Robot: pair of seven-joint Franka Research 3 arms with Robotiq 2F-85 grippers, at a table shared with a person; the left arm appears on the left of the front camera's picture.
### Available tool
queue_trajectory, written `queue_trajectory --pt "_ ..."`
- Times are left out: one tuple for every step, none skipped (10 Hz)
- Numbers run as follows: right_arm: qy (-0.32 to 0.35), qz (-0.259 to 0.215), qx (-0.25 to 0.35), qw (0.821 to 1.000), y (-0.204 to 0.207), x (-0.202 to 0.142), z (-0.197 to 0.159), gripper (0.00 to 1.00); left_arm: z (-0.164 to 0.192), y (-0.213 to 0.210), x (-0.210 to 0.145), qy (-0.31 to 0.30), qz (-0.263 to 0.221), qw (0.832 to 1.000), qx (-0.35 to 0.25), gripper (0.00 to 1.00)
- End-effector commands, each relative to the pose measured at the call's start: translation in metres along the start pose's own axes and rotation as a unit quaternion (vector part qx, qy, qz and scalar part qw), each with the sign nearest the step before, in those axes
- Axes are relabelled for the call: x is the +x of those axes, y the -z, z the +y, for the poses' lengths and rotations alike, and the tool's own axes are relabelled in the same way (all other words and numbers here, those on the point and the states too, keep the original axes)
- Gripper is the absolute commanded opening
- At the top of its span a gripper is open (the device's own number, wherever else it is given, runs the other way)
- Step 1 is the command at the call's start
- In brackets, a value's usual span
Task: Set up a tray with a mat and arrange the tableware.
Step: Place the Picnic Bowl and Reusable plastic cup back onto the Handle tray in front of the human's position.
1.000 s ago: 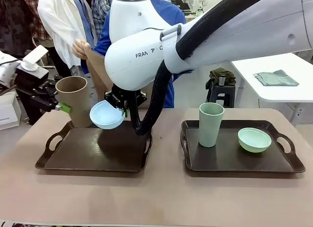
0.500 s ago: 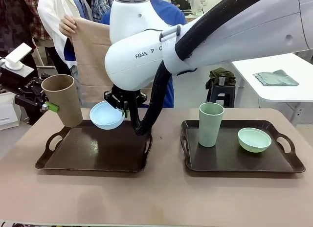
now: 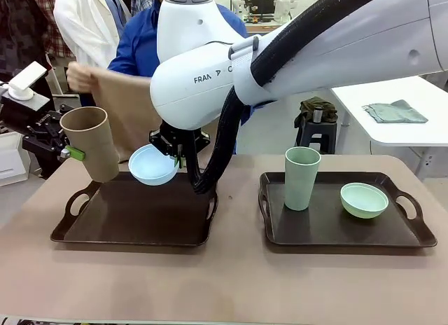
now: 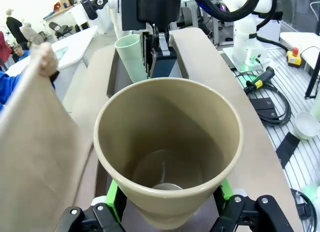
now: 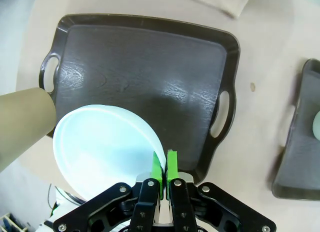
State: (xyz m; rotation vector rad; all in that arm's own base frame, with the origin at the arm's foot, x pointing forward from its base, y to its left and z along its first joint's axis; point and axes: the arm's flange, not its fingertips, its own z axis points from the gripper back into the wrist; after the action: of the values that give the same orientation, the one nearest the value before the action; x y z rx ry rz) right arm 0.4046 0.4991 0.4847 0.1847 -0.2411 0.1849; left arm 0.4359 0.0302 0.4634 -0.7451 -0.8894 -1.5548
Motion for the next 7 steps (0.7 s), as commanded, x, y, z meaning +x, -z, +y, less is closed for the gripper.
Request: queue_trajectory --pt "-0.003 0.0 0.005 1.0 0.0002 0.0006 0.0003 0.0 -0.0014 -0.0012 0.0027 0.01 0.0 1.0 -0.003 0.03" --pt "-0.003 0.0 0.005 1.0 0.0002 0.0006 0.0003 0.0 -0.0014 -0.0012 0.0027 0.01 0.0 1.0 -0.003 0.03" --pt "-0.003 0.0 0.005 1.0 0.0002 0.0006 0.0003 0.0 -0.0014 -0.0012 0.0027 0.01 0.0 1.0 -0.003 0.03" --pt "-0.003 0.0 0.005 1.0 0.0002 0.0006 0.0003 0.0 -0.0014 -0.0012 0.0027 0.01 0.0 1.0 -0.003 0.03" --pt "-0.003 0.0 0.005 1.0 0.0002 0.0006 0.0003 0.0 -0.0014 -0.0012 0.0027 0.01 0.0 1.0 -0.003 0.03" --pt "-0.003 0.0 0.005 1.0 0.0002 0.0006 0.0003 0.0 -0.0014 -0.0012 0.0027 0.01 0.0 1.0 -0.003 0.03" --pt "-0.003 0.0 0.005 1.0 0.0002 0.0006 0.0003 0.0 -0.0014 -0.0012 0.0027 0.01 0.0 1.0 -0.003 0.03"
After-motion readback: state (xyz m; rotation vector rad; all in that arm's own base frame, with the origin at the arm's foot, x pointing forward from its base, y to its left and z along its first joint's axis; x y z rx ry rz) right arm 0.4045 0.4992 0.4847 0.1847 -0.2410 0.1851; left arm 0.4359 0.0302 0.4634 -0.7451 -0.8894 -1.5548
